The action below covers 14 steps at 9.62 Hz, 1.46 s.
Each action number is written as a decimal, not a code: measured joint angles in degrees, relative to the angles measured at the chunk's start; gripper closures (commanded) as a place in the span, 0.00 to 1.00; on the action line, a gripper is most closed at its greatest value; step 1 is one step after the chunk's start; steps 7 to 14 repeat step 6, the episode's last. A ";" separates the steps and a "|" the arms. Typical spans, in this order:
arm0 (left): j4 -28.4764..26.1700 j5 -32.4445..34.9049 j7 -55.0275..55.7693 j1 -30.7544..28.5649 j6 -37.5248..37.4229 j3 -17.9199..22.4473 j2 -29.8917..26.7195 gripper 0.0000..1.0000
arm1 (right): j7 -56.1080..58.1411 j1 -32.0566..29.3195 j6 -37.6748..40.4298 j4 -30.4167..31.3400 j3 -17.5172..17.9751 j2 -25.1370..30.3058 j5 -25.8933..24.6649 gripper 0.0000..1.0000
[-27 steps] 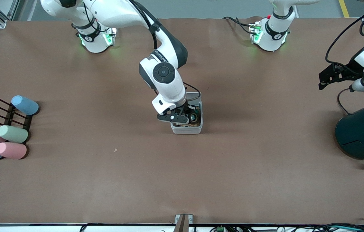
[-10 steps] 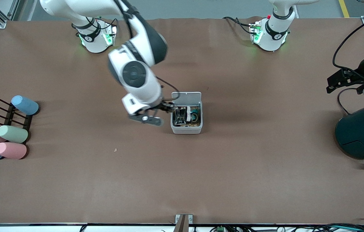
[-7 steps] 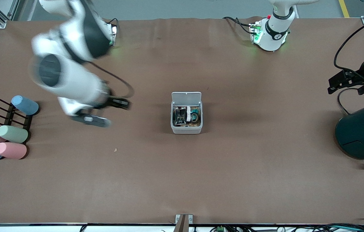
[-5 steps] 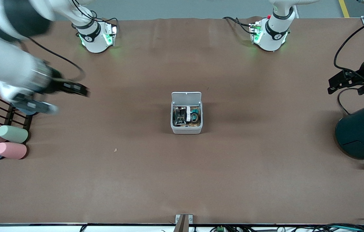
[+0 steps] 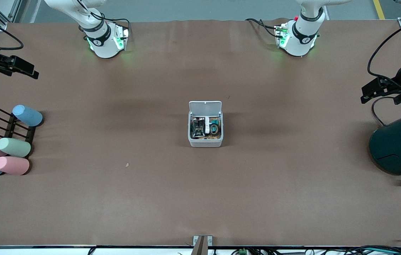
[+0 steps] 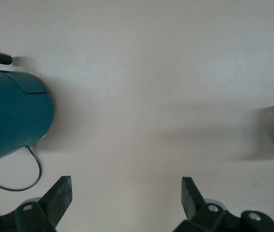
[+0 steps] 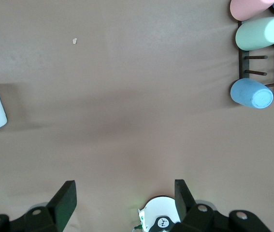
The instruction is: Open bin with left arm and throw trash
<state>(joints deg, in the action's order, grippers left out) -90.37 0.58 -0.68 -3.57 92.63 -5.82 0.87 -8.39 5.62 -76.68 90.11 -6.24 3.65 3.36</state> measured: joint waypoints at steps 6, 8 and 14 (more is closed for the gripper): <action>0.20 0.23 0.00 0.01 -0.07 0.01 0.20 0.00 | 6.09 -4.01 -3.38 -0.58 0.05 0.01 -0.35 0.01; 0.20 0.23 0.00 0.01 -0.07 0.01 0.20 0.00 | 6.09 -4.01 -3.38 -0.58 0.05 0.01 -0.35 0.01; 0.20 0.23 0.00 0.01 -0.07 0.01 0.20 0.00 | 6.09 -4.01 -3.38 -0.58 0.05 0.01 -0.35 0.01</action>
